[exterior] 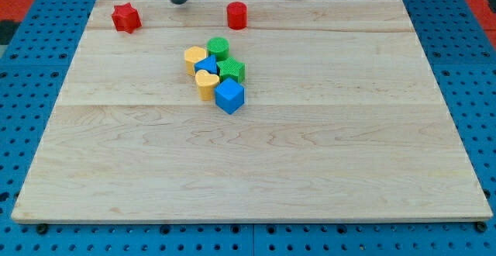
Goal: Slightly push the red circle above to the green circle
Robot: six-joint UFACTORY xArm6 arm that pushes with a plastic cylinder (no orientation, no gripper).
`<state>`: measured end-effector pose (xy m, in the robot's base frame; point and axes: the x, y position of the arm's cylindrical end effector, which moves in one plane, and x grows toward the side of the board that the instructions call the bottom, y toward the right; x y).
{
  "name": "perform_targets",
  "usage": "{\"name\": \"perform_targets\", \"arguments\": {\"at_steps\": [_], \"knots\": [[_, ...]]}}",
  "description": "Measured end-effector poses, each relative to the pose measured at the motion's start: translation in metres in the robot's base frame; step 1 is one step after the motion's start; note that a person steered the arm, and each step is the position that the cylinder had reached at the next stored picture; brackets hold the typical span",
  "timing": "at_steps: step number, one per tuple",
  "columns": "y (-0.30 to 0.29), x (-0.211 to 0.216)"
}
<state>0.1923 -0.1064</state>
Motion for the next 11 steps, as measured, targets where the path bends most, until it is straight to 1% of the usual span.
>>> {"name": "perform_targets", "arguments": {"at_steps": [2, 3, 4, 5, 6, 8, 9, 11], "knots": [[0.116, 0.002], [0.159, 0.011], [0.156, 0.045], [0.103, 0.054], [0.086, 0.038], [0.069, 0.035], [0.094, 0.021], [0.098, 0.02]]}}
